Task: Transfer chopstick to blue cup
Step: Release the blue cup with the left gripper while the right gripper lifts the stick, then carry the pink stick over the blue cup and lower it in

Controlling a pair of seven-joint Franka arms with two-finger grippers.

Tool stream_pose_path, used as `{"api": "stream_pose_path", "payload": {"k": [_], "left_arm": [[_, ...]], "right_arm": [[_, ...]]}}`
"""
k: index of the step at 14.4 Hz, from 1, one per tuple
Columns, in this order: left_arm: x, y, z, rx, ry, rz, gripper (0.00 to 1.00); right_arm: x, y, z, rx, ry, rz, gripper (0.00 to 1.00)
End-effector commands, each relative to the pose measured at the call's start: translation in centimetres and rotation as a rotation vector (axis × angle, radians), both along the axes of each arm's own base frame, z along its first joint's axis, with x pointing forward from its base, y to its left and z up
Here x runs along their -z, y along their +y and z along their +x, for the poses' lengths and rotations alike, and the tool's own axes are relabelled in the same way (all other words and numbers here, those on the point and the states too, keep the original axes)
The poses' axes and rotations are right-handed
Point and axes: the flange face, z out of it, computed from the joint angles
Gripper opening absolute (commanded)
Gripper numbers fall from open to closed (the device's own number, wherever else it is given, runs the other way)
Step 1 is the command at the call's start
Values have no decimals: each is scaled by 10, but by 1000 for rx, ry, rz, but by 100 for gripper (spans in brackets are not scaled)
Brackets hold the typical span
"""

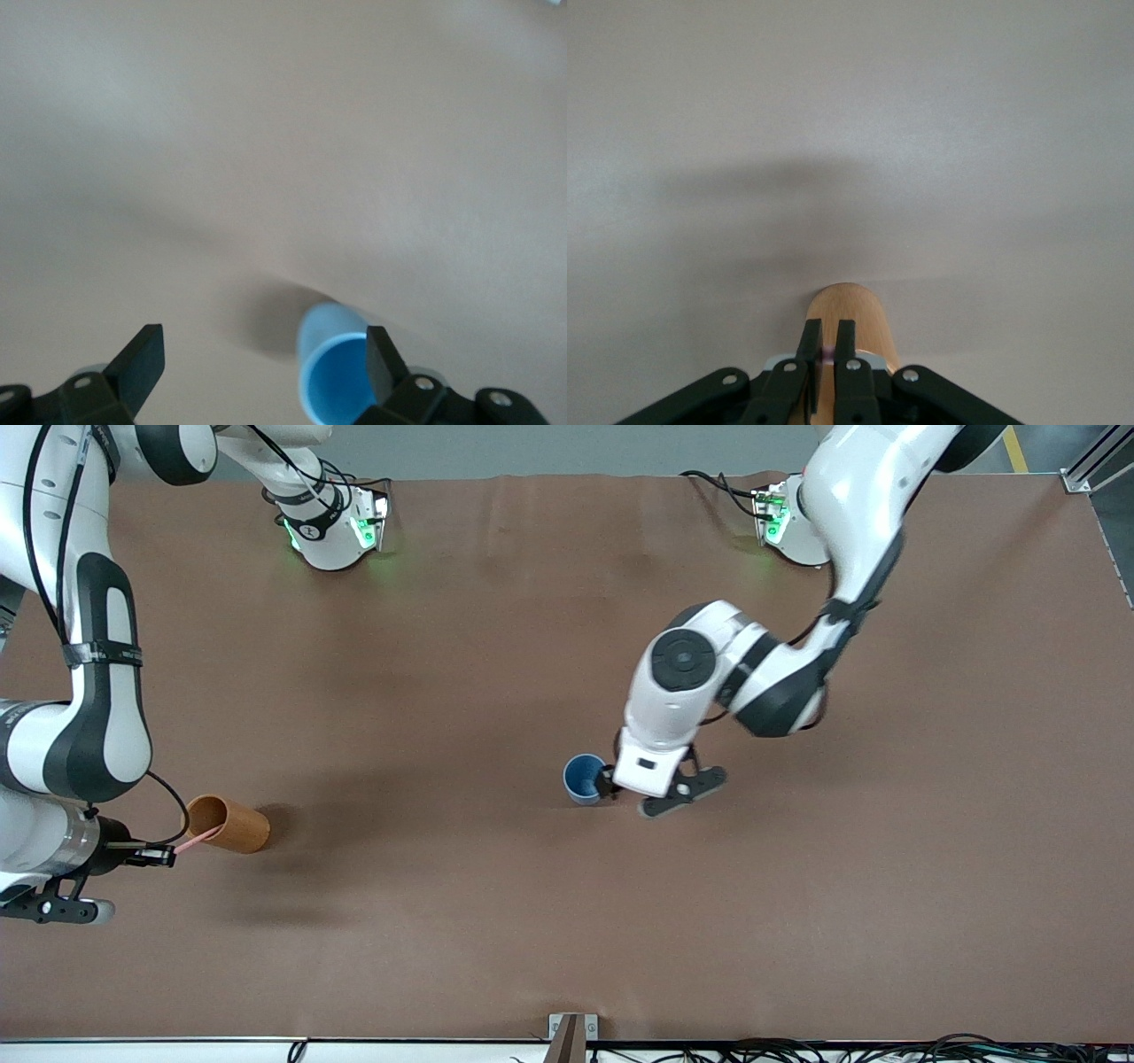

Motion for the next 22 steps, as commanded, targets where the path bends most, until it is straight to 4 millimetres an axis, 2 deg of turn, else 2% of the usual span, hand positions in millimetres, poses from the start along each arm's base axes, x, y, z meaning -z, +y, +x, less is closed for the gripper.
{"api": "stream_pose_path", "payload": {"k": [1,3,5,7,9,10,11,15,17,20,22], "left_arm": [[-51,53,4,108,22,23,100],[-78,99,14,195,37,36,100],[-107,155,21,284,59,11,100],[-128,200,23,385,77,8,100],[-156,242,20,453,67,23,100],[-169,263,16,479,66,30,100],[-187,287,9,510,69,33,100],[-252,322,-28,522,39,49,100],[-257,320,-33,513,37,52,100],[-257,321,-33,514,45,53,100],[-258,321,-34,522,43,54,100]], "right_arm": [[-39,4,-13,-5,1,15,5],[-82,6,-26,-8,-3,6,5],[-135,13,-44,-26,-23,-45,6],[-173,30,-59,-50,-41,-55,6],[-203,65,-73,-81,-50,-26,5],[-215,89,-79,-64,-63,-10,5],[-223,123,-83,-41,-81,11,4],[-241,239,-105,41,-118,72,4],[-258,308,-120,80,-211,124,5],[-269,395,-152,116,-318,153,5],[-249,449,-166,95,-373,144,5]]}}
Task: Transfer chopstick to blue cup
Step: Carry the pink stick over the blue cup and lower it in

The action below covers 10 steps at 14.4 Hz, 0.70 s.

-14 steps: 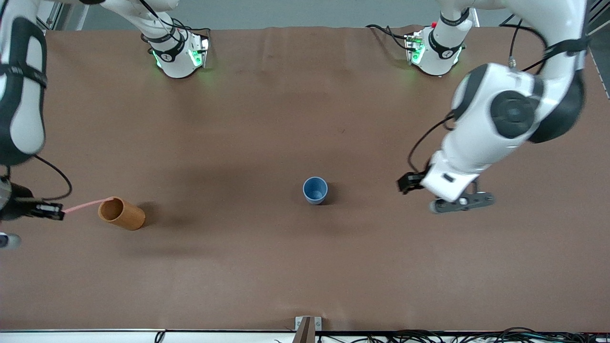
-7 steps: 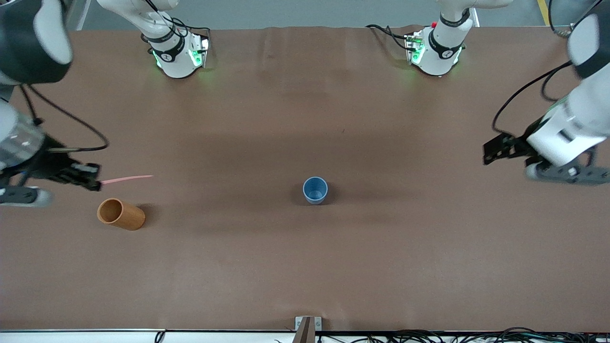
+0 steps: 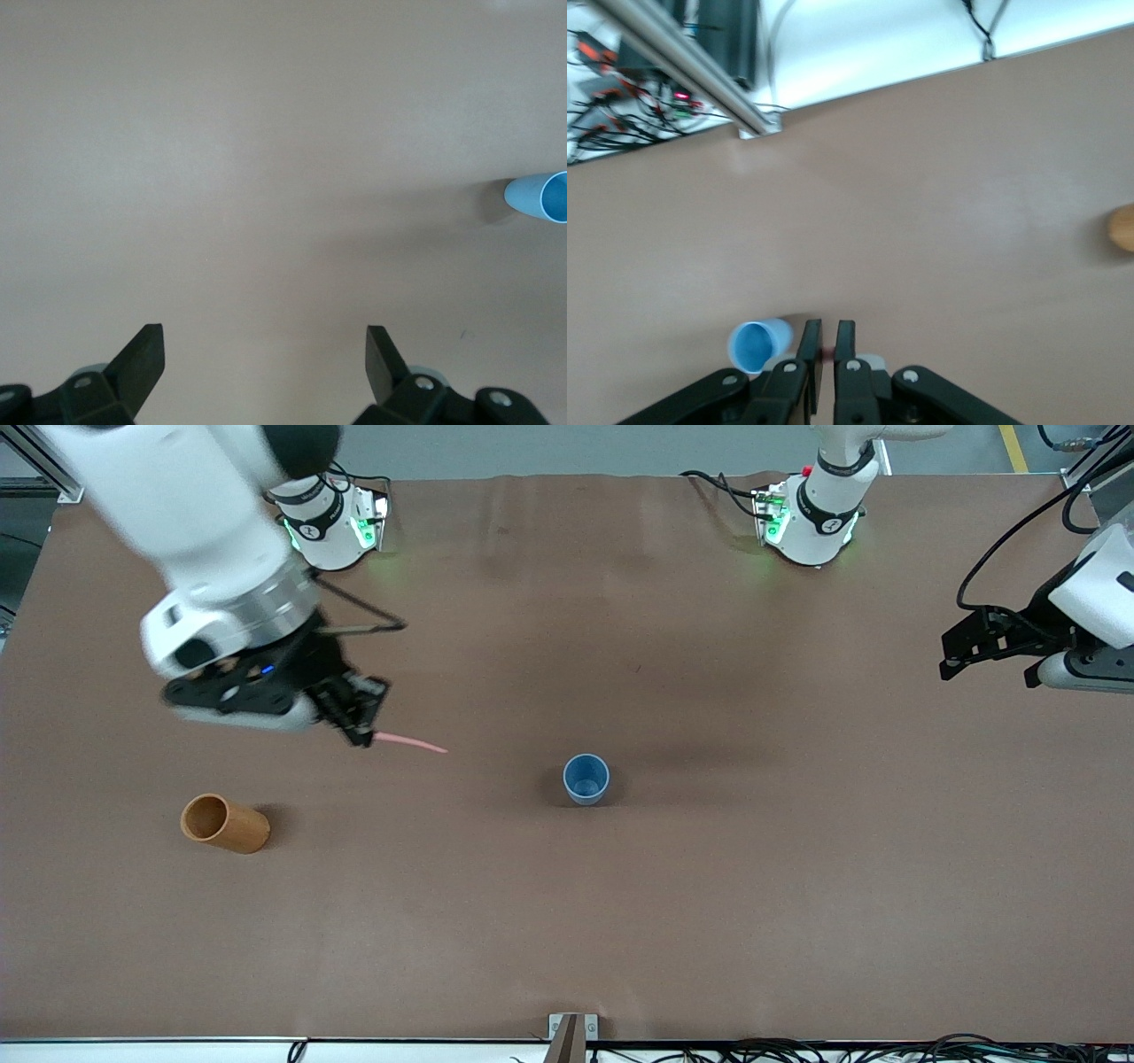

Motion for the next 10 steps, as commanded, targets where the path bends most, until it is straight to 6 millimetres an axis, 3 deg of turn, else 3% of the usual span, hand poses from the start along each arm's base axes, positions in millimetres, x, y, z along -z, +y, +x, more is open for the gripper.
{"api": "stream_pose_path", "payload": {"k": [1,5,9,10], "left_arm": [[-1,1,-3,9,1,-4,100],[-4,2,-3,9,-5,-3,100],[-4,5,-3,8,-4,-1,100],[-4,5,-3,12,-4,-1,100]], "right_arm": [[31,58,-14,24,-72,-19,5],[80,137,-33,-17,-166,2,5],[127,196,-67,-43,-191,-39,5],[131,202,-72,-53,-208,-56,5]]}}
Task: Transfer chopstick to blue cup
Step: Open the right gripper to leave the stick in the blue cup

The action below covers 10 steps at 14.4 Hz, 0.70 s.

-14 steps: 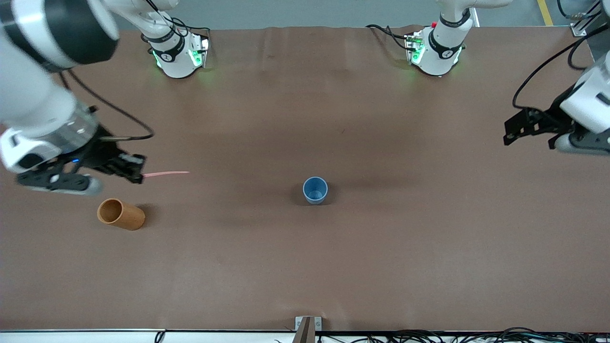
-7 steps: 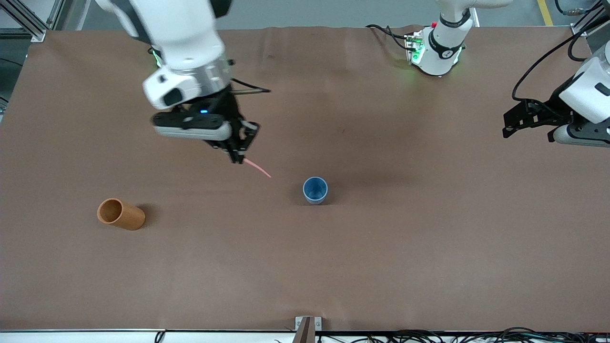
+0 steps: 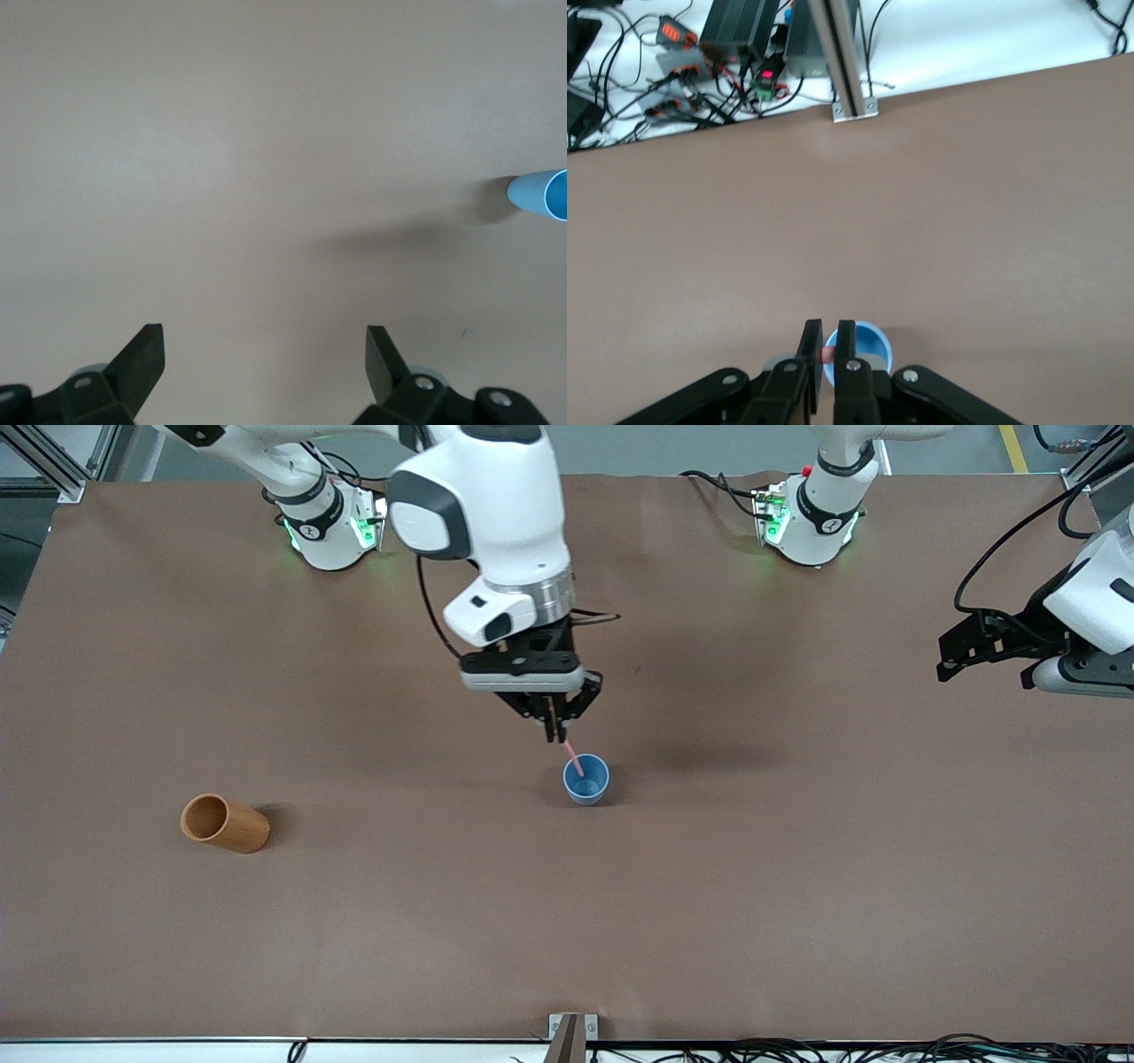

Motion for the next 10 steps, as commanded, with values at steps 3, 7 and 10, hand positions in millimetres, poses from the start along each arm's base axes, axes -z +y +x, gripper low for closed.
{"api": "stream_pose_path", "payload": {"k": [3,7,10], "left_arm": [[-5,2,-5,17,3,-1,100],[-5,1,-5,20,5,-1,100],[-5,1,-5,18,3,-1,100]], "right_arm": [[23,18,-17,-18,-40,-52,5],[56,25,-32,-94,-113,-156,7],[71,29,-35,-138,-138,-163,8]]}}
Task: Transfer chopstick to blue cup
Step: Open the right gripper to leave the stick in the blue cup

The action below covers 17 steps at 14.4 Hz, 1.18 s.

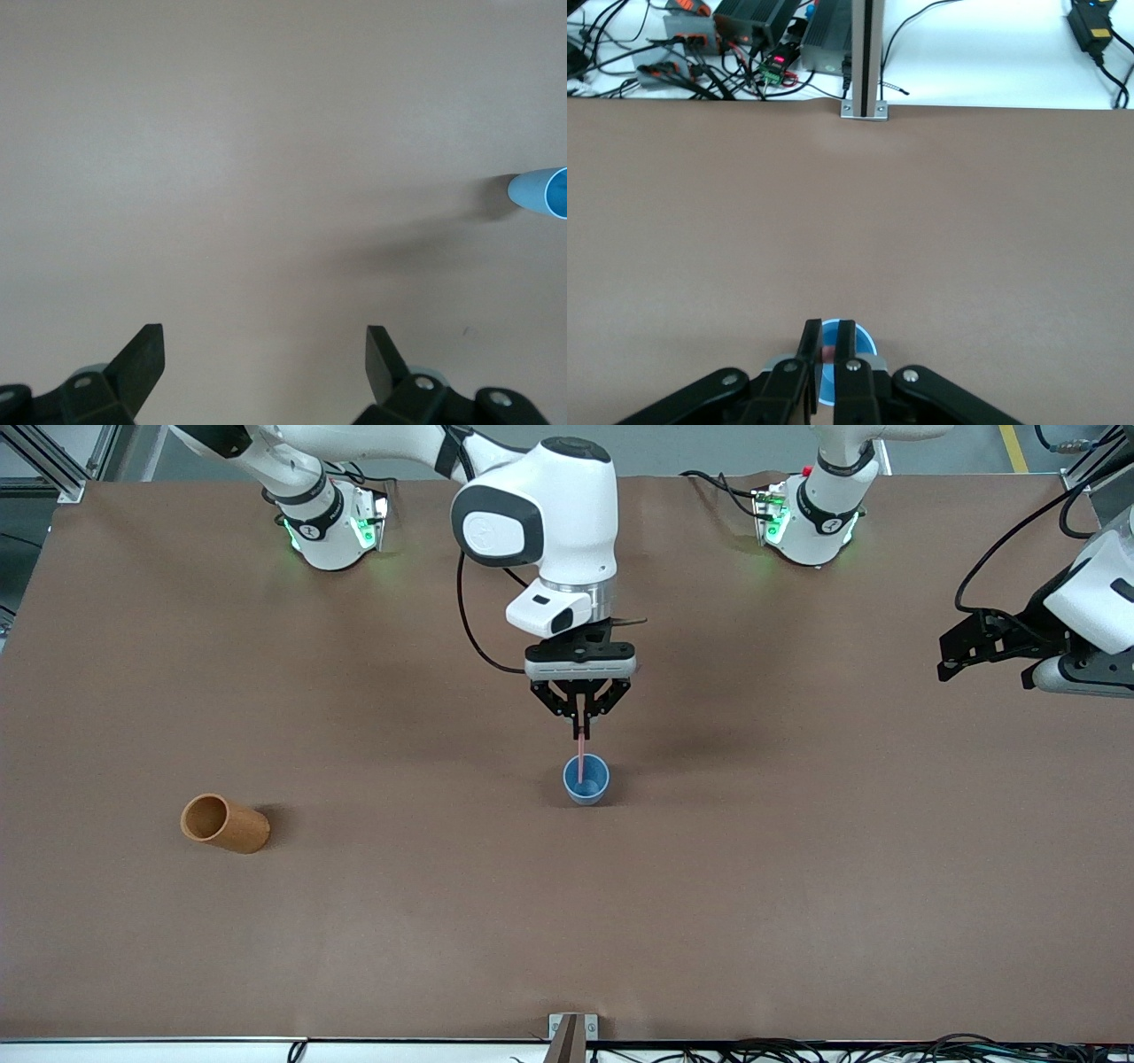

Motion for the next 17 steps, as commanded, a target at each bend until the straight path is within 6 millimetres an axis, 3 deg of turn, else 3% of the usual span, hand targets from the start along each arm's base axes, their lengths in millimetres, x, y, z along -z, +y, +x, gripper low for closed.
{"api": "stream_pose_path", "payload": {"k": [1,4,6,8,10,11,12,13,15,17], "left_arm": [[-4,1,-4,14,5,-2,100],[-5,2,-4,11,2,-6,100],[-3,3,-3,3,7,-9,100],[-3,3,-3,11,5,-5,100],[-5,1,-4,-4,2,-10,100],[-6,0,-4,-5,1,-5,100],[-4,1,-2,-2,2,0,100],[-4,2,-2,7,2,0,100],[-4,9,-1,8,3,-12,100],[-7,9,-1,2,-11,-30,100]], "right_arm": [[18,3,-3,-34,-39,-23,9],[44,12,-5,-84,-80,-77,12],[47,16,-8,-96,-79,-73,19],[45,15,-6,-95,-79,-66,40],[41,12,-1,-86,-83,-60,51],[38,9,3,-80,-86,-56,67],[33,6,8,-80,-92,-56,89],[22,3,14,-71,-101,-37,100],[9,-15,31,-30,-65,4,100],[-18,-37,44,-20,-18,51,100]]}}
